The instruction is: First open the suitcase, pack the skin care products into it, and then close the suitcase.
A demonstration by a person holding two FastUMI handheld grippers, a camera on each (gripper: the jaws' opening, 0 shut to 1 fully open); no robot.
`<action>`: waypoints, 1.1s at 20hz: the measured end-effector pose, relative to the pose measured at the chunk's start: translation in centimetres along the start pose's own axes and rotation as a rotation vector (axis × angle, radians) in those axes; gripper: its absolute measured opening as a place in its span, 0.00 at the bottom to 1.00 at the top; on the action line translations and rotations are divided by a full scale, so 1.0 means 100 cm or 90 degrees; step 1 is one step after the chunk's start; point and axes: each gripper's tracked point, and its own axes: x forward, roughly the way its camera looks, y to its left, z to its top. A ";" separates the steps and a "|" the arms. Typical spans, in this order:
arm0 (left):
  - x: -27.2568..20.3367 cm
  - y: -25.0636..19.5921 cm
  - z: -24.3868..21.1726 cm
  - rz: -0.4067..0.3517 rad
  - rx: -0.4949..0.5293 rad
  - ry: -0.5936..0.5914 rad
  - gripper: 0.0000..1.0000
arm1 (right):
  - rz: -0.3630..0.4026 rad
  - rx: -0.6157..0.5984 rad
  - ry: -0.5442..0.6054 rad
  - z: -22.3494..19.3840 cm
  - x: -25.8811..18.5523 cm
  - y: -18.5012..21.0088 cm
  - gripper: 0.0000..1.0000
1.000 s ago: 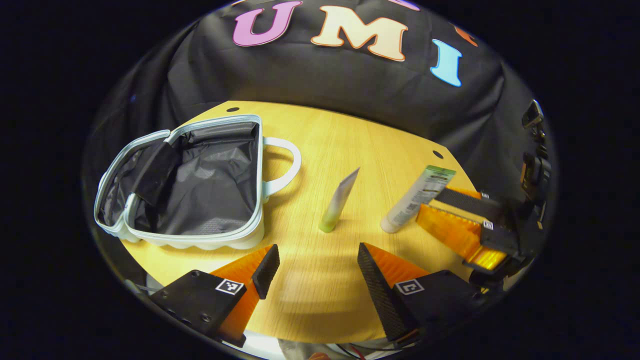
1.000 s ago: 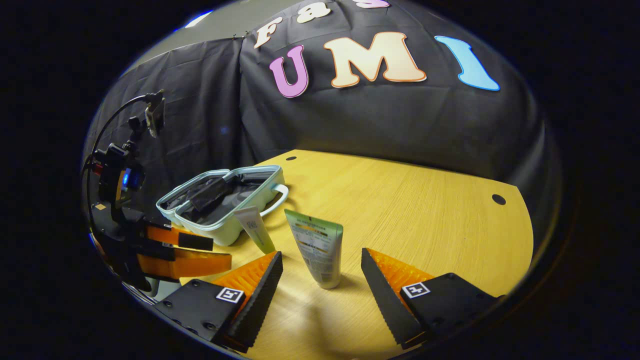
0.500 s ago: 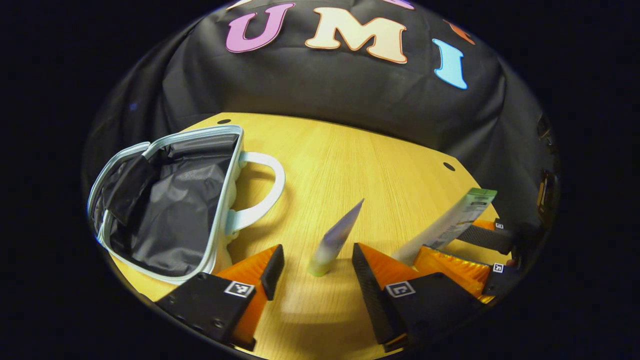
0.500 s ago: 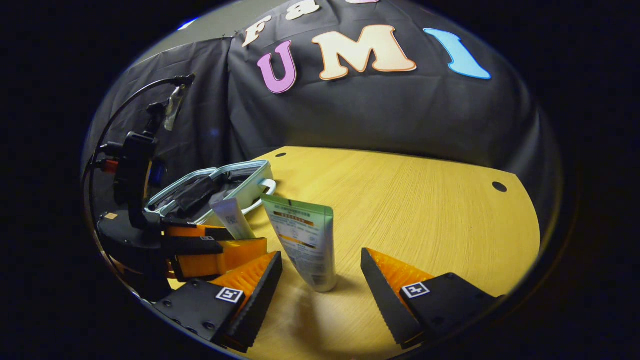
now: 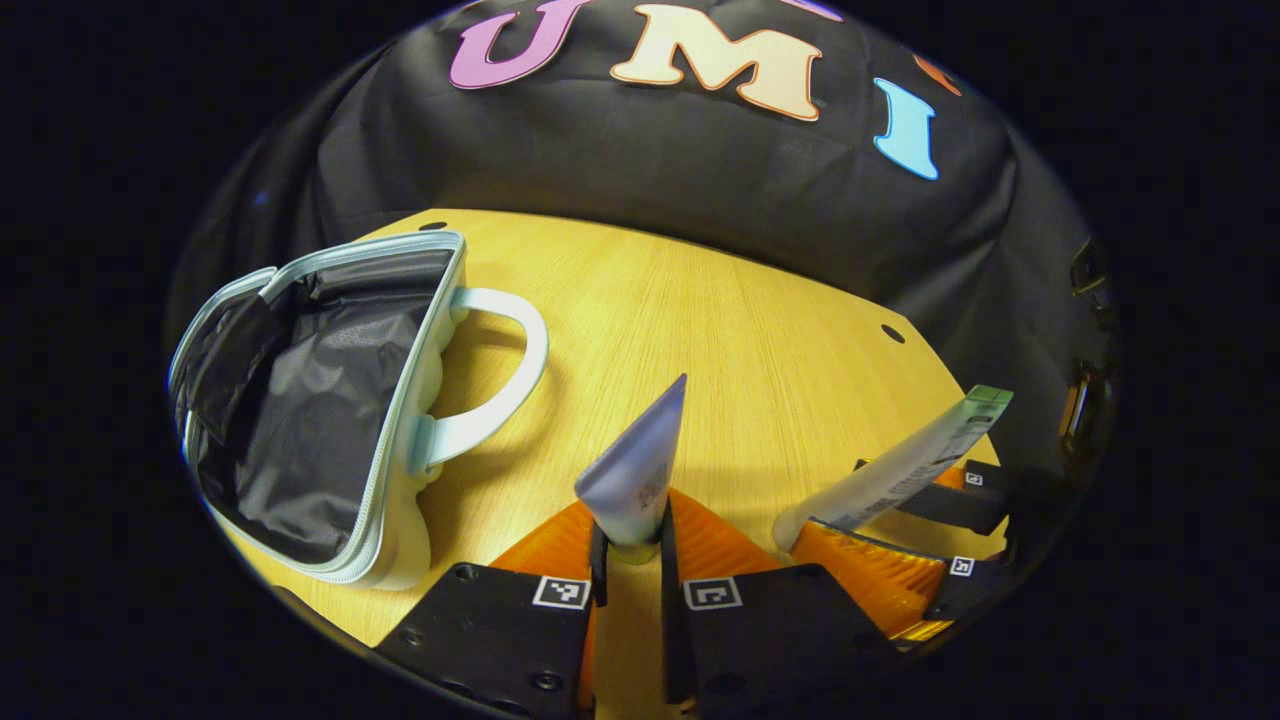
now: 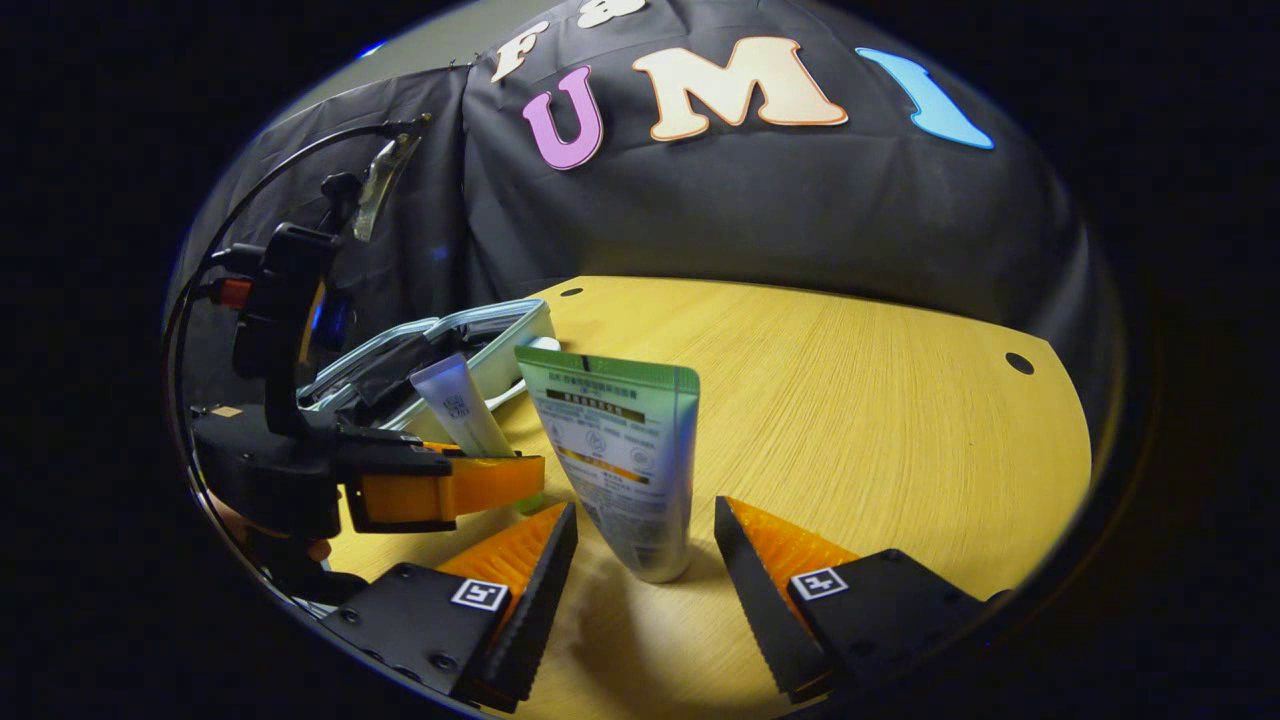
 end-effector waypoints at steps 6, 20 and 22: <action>-0.038 0.000 0.043 -0.005 0.005 -0.005 0.20 | -0.014 0.013 -0.010 0.005 0.004 -0.007 0.53; -0.104 0.124 0.096 0.039 -0.048 0.069 0.19 | -0.055 0.018 0.041 0.008 -0.015 -0.008 0.48; -0.098 0.154 0.074 0.048 -0.054 0.130 0.19 | -0.068 0.024 0.043 0.015 -0.020 -0.001 0.45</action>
